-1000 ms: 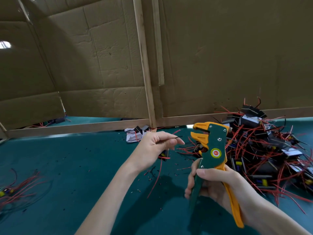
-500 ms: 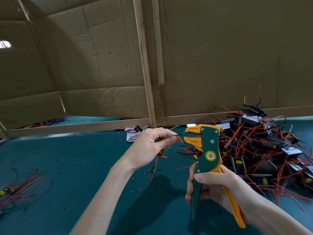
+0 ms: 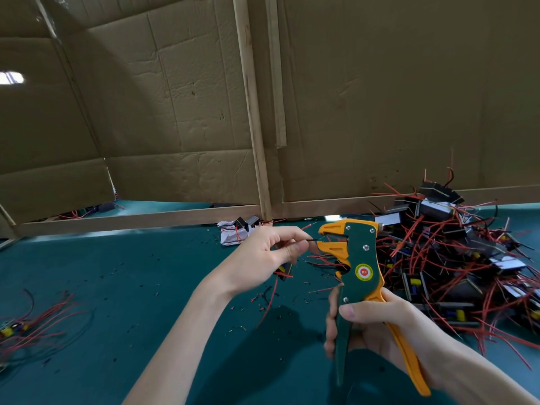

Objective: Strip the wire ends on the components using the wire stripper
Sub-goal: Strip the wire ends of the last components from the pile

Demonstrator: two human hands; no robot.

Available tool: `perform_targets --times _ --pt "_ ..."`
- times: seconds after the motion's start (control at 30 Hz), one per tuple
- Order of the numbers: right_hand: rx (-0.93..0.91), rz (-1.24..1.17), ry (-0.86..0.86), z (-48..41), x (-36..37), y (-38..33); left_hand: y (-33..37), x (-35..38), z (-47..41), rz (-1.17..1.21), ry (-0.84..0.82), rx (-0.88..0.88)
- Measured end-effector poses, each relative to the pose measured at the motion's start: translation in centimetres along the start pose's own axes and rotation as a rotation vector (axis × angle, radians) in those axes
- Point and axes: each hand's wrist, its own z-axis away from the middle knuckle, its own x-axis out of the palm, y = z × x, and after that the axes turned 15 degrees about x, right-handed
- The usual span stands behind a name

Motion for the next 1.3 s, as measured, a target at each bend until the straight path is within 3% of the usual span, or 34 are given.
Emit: perform_targets --times 0.43,0.73,0.87,1.03,1.13,1.3 --pt "0.009 0.112 -0.022 0.1 0.0 0.3 0.3 -0.4 0.1 0.009 -0.091 -0.026" --pt "0.043 0.137 0.244 -0.1 0.8 1.3 -0.6 -0.3 0.2 -0.134 -0.117 -0.112" --pt "0.061 -0.021 0.056 -0.7 0.6 1.1 -1.2 -0.5 0.2 -0.270 0.011 -0.149" --pt "0.079 -0.026 0.105 -1.7 -0.3 1.5 -0.5 -2.2 -0.3 -0.519 0.305 -0.063" --pt "0.068 0.042 0.150 -1.7 -0.8 1.3 1.3 -2.1 -2.6 -0.476 0.438 0.070" --pt "0.100 0.163 0.127 -0.9 -0.5 0.2 4.6 2.3 -10.4 -0.326 0.471 0.289"
